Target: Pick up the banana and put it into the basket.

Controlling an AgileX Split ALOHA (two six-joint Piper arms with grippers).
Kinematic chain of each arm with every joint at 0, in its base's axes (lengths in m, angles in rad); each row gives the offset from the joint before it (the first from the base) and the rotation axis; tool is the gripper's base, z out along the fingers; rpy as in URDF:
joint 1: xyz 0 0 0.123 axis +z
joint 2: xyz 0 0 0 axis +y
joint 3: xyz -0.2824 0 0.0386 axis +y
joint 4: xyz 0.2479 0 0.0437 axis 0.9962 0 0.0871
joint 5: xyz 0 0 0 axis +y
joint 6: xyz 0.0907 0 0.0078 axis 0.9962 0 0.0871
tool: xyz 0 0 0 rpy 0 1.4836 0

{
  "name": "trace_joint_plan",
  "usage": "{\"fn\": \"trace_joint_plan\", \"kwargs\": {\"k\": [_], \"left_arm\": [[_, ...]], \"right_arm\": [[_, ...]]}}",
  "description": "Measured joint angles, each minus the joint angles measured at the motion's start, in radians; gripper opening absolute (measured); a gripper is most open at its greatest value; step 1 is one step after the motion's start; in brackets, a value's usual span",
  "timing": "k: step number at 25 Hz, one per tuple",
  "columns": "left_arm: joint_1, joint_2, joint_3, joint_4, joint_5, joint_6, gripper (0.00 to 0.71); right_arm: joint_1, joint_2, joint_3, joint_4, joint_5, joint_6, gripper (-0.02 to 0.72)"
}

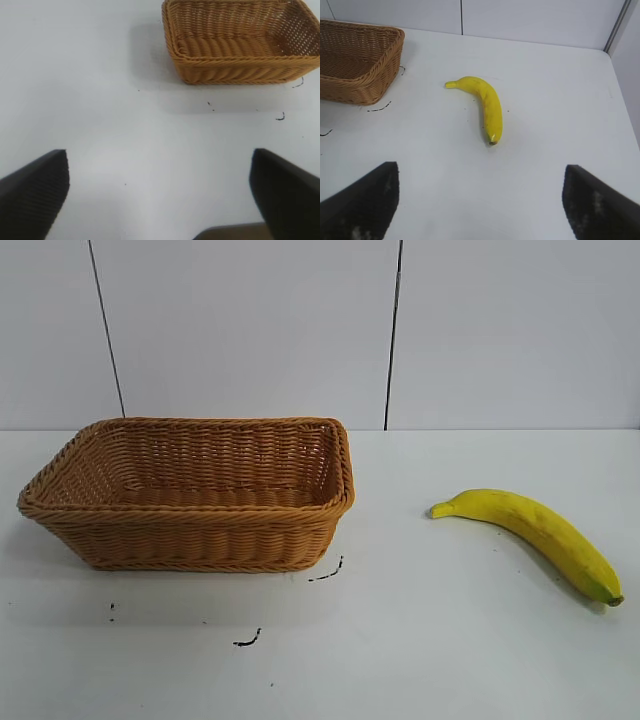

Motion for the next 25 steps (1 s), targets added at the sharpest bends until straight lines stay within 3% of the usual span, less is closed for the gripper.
{"fn": "trace_joint_plan", "kwargs": {"k": [8,12,17,25], "left_arm": [[0.000,0.000,0.000,0.000,0.000,0.000,0.695],[0.000,0.000,0.000,0.000,0.000,0.000,0.695],[0.000,0.000,0.000,0.000,0.000,0.000,0.695],[0.000,0.000,0.000,0.000,0.000,0.000,0.695]], "right_arm": [[0.000,0.000,0.000,0.000,0.000,0.006,0.633],[0.000,0.047,-0.032,0.000,-0.002,0.067,0.633],[0.000,0.284,-0.135,0.000,-0.013,0.105,0.633],[0.000,0.760,-0.367,0.000,-0.014,0.068,0.633]]}}
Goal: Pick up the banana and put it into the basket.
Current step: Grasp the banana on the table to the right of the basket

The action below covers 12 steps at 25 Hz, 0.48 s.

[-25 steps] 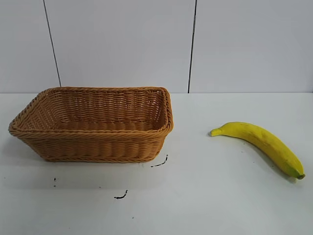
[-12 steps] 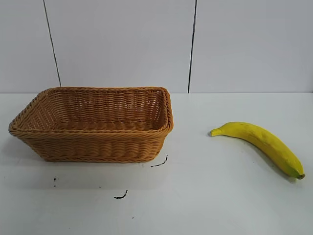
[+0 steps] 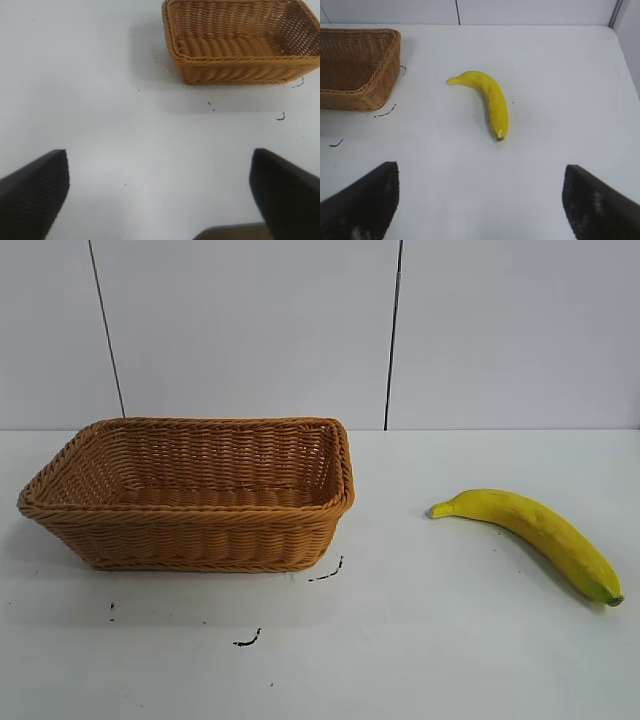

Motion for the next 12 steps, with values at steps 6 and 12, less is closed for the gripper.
{"fn": "trace_joint_plan", "kwargs": {"k": [6,12], "left_arm": [[0.000,0.000,0.000,0.000,0.000,0.000,0.695],[0.000,0.000,0.000,0.000,0.000,0.000,0.695]], "right_arm": [[0.000,0.334,-0.188,0.000,0.013,-0.031,0.633],[0.000,0.608,-0.371,0.000,0.044,-0.108,0.633]]}}
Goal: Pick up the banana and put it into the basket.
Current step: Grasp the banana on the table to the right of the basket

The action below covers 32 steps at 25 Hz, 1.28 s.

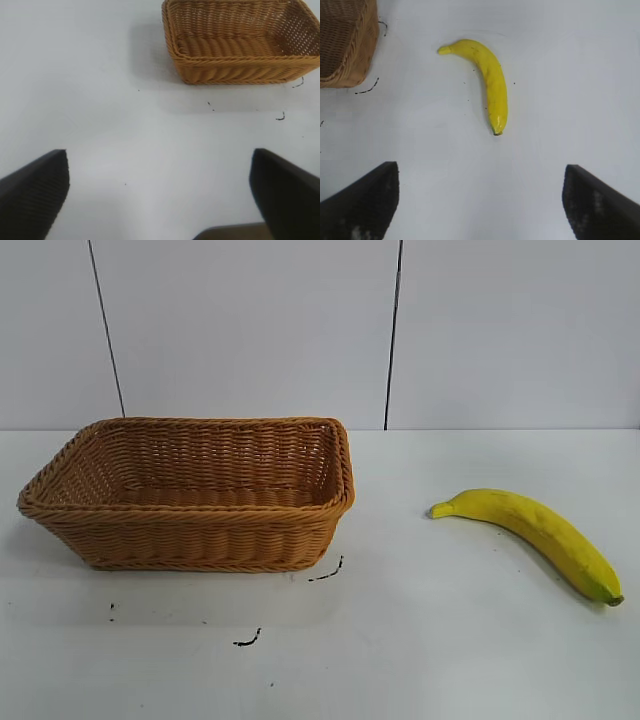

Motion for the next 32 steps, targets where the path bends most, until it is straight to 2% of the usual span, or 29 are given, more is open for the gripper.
{"fn": "trace_joint_plan", "kwargs": {"k": [3,6,8,11,14,19,24,32], "left_arm": [[0.000,0.000,0.000,0.000,0.000,0.000,0.695],[0.000,0.000,0.000,0.000,0.000,0.000,0.695],[0.000,0.000,0.000,0.000,0.000,0.000,0.695],[0.000,0.000,0.000,0.000,0.000,0.000,0.695],[0.000,0.000,0.000,0.000,0.000,0.000,0.695],[0.000,0.000,0.000,0.000,0.000,0.000,0.695],[0.000,0.000,0.000,0.000,0.000,0.000,0.695],[0.000,0.000,0.000,0.000,0.000,0.000,0.695]], "right_arm": [[0.000,0.128,-0.070,0.000,0.016,-0.072,0.633],[0.000,0.236,-0.128,0.000,0.016,-0.176,0.633],[0.008,0.293,-0.151,-0.001,0.010,-0.257,0.633],[0.032,0.360,-0.159,-0.003,-0.016,-0.341,0.633],[0.035,0.413,-0.160,0.008,-0.027,-0.343,0.633],[0.031,0.475,-0.160,-0.020,-0.061,-0.327,0.633],[0.017,0.536,-0.160,-0.040,-0.127,-0.316,0.633],[0.010,0.664,-0.160,-0.031,-0.254,-0.284,0.633]]}}
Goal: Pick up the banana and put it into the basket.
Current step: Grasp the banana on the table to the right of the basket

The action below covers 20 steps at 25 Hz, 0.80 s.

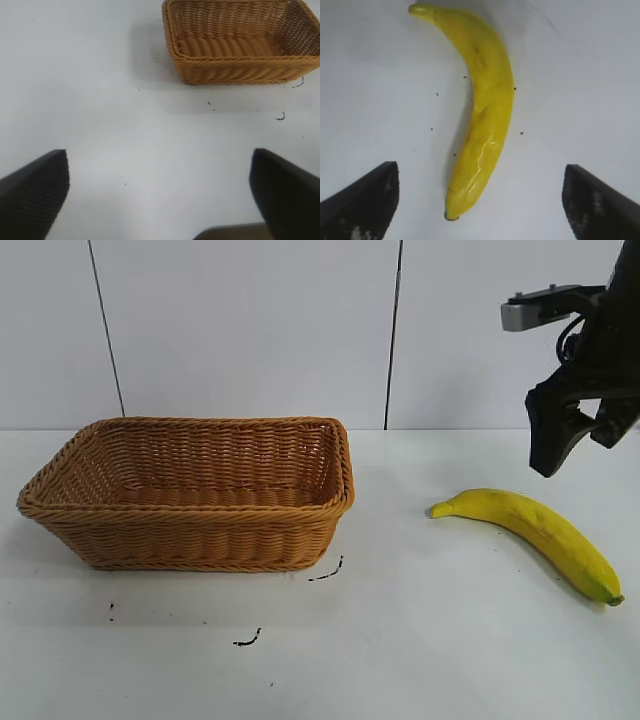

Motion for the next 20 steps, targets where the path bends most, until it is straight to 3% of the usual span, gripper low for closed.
{"fn": "trace_joint_plan", "kwargs": {"k": [6,20], "left_arm": [[0.000,0.000,0.000,0.000,0.000,0.000,0.695],[0.000,0.000,0.000,0.000,0.000,0.000,0.695]], "right_arm": [[-0.002,0.093,-0.001,0.024,-0.081,0.057,0.633],[-0.002,0.121,-0.001,0.015,-0.105,0.065,0.617]]}}
